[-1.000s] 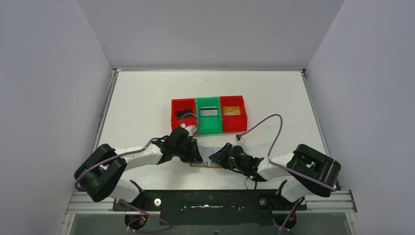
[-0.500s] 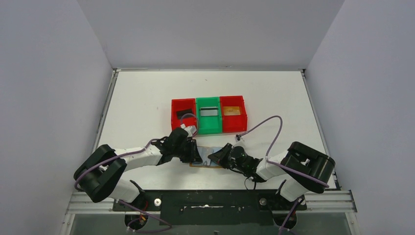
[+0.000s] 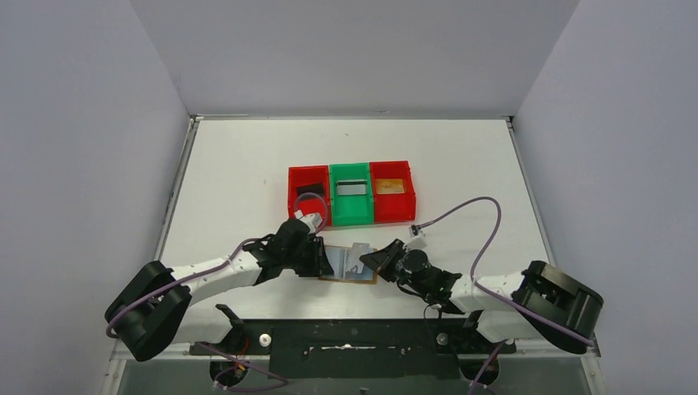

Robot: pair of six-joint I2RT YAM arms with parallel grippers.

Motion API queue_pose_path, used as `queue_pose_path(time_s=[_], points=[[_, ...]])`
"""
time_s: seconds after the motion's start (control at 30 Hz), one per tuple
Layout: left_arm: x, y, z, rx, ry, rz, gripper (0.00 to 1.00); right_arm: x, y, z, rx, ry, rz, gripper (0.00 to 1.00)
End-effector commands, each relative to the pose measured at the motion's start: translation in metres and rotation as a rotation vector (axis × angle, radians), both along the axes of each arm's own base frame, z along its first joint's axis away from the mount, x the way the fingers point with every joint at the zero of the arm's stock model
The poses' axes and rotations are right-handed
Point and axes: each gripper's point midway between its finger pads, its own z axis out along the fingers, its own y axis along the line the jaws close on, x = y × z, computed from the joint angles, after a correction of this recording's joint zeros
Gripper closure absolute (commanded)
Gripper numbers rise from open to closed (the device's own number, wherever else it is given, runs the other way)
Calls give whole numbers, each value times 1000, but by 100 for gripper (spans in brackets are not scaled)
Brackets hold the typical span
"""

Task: Take the credit cards out of the card holder

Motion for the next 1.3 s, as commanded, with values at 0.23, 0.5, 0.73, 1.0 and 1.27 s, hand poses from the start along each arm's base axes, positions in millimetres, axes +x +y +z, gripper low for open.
queue_pose_path(time_s=[0.23,0.5,0.73,1.0,1.27], points=[[23,1,55,-89,-200,67,65,23,-27,51,-62,-261,-86,100],[50,56,116,-16,-439,284,33,23,-17,80,-164,-459,16,100],[64,129,143,157,-536,479,12,40,-10,116,-418,-663,80,100],[81,159,144,228,-478,513,10,81,-10,165,-781,-908,112,100],[87,157,163,175,-600,502,9,132,6,174,-1089,-948,307,100]])
